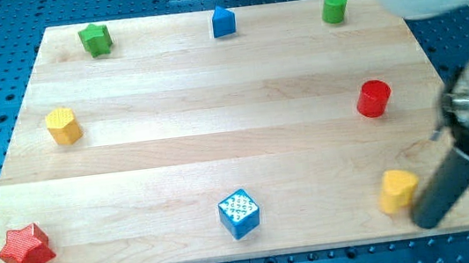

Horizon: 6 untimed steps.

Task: Slide the yellow heart to the bottom right of the yellow hexagon

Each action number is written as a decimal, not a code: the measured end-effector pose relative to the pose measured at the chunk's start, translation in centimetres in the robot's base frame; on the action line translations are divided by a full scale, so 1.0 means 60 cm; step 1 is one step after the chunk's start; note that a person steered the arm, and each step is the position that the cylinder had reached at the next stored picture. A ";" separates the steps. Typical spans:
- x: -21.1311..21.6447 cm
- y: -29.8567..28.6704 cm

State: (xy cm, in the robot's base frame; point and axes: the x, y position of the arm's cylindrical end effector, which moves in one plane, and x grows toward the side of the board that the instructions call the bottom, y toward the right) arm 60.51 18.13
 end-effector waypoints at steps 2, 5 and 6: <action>-0.066 -0.060; -0.130 -0.325; -0.195 -0.425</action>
